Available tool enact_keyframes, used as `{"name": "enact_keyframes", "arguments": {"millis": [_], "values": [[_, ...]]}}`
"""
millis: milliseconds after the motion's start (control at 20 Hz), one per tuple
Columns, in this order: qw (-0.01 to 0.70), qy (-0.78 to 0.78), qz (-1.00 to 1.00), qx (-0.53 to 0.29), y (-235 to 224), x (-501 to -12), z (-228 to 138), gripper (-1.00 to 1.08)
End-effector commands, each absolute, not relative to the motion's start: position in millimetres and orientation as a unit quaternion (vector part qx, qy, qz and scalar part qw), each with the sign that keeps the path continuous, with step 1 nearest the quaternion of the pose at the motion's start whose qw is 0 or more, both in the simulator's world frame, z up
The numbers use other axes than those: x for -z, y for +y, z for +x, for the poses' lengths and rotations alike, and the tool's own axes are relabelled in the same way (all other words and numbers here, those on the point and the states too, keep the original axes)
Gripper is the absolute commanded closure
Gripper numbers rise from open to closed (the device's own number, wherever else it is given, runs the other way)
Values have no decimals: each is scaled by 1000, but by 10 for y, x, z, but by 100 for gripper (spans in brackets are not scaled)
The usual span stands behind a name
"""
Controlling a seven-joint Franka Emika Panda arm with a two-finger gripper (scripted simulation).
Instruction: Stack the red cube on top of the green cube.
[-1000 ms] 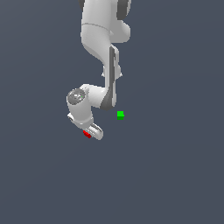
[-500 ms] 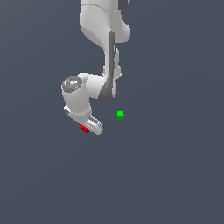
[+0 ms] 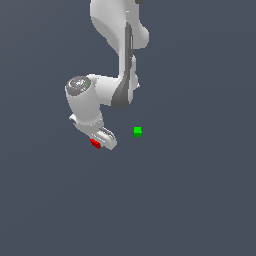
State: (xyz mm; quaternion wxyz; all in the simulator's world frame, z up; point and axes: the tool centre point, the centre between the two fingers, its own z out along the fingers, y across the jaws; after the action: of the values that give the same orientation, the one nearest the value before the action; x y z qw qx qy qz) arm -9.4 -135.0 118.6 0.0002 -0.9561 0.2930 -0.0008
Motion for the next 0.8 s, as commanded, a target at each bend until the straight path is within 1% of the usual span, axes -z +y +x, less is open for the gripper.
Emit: {"name": "enact_keyframes", "arguments": {"millis": [0, 400, 750], "values": [[0, 293, -956, 0, -1348, -1183, -98, 108], [0, 293, -956, 0, -1199, -1139, -202, 108], [0, 292, -956, 0, -839, -1032, -448, 108]]}}
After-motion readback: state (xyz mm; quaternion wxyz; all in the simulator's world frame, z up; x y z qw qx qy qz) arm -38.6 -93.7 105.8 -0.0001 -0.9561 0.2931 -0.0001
